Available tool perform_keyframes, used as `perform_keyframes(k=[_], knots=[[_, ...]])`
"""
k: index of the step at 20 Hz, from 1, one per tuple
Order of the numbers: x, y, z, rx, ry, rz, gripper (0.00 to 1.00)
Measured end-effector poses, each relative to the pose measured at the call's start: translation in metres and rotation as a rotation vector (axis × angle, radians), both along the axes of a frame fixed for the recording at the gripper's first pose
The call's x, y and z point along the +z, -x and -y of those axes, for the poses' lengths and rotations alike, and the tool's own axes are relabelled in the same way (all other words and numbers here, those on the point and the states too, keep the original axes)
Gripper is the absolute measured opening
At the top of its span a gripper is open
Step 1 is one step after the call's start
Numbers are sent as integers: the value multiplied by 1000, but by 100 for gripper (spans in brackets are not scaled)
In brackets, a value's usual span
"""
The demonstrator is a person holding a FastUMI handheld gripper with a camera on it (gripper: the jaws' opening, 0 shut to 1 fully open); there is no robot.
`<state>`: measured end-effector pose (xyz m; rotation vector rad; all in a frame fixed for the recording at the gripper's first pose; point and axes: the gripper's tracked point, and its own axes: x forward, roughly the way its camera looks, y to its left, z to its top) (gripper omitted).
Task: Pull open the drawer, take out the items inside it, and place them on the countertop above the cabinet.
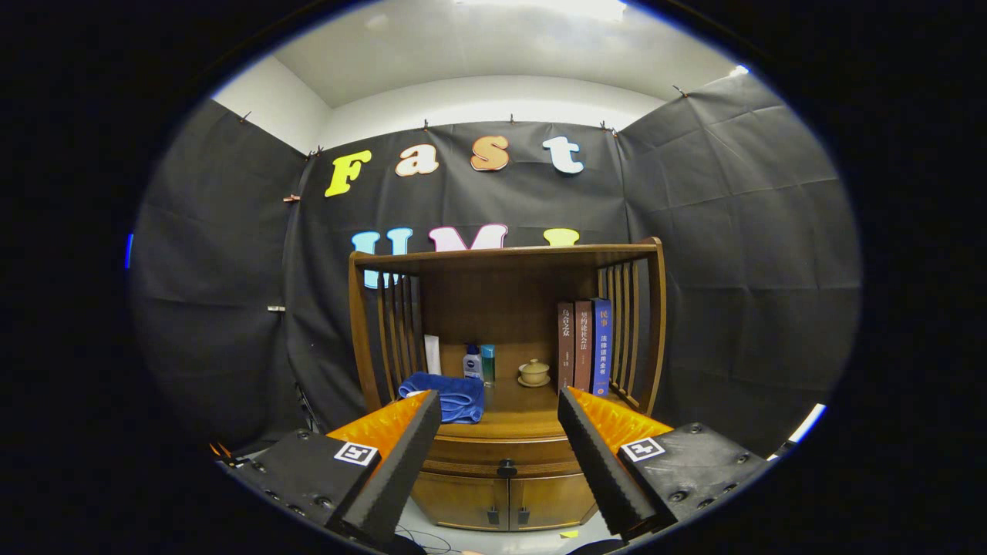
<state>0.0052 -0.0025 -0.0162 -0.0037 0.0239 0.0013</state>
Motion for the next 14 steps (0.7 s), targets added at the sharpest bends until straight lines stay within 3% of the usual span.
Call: perform_keyframes(k=[7,14], knots=[[-26,-17,-2,-4,-18,-28,99],[-91,-55,0,-18,-40,-101,99]])
